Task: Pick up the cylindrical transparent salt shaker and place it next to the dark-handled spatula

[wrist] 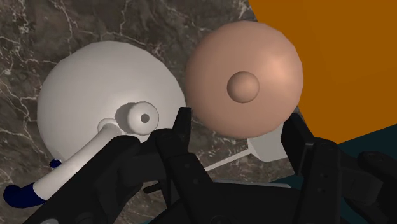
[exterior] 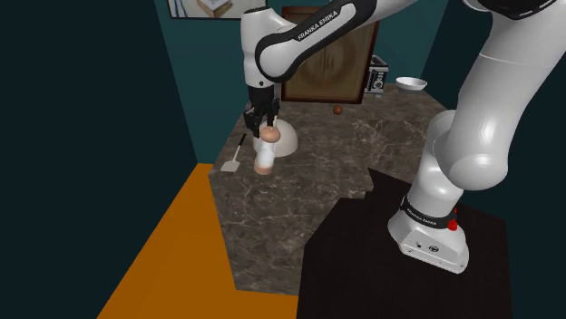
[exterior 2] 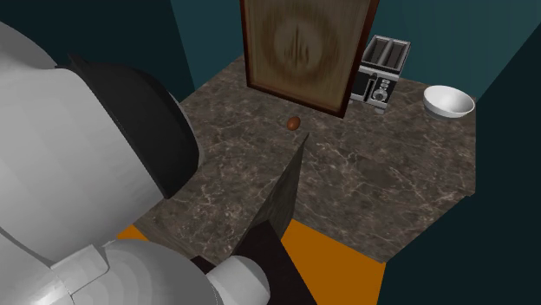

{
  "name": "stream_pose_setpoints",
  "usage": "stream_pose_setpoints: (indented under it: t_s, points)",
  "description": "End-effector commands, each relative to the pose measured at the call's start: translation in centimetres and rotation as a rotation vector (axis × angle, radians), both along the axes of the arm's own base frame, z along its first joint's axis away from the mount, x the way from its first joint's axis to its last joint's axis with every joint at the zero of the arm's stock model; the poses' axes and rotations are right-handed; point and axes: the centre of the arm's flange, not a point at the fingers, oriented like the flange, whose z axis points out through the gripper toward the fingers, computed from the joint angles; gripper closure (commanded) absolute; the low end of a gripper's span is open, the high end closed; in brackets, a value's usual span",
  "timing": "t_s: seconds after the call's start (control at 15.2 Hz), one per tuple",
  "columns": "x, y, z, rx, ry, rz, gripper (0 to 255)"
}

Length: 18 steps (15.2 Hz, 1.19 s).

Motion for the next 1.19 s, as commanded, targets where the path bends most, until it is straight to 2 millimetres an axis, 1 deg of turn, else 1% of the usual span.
stream_pose_setpoints:
  t_s: [0.0, 0.07, 0.4, 0.59, 0.66, 1.12]
  points:
    - [0.0, 0.0, 0.0, 0.0, 0.0, 0.0, 255]
    - [0.0, 0.0, 0.0, 0.0, 0.0, 0.0, 0]
    - [0.0, 0.0, 0.0, 0.0, 0.0, 0.0, 0]
    - [-0.2, 0.3, 4.0, 0.0, 0.0, 0.0, 0]
    - [-0.2, 0.3, 5.0, 0.0, 0.0, 0.0, 0]
    - [-0.2, 0.3, 5.0, 0.0, 0.0, 0.0, 0]
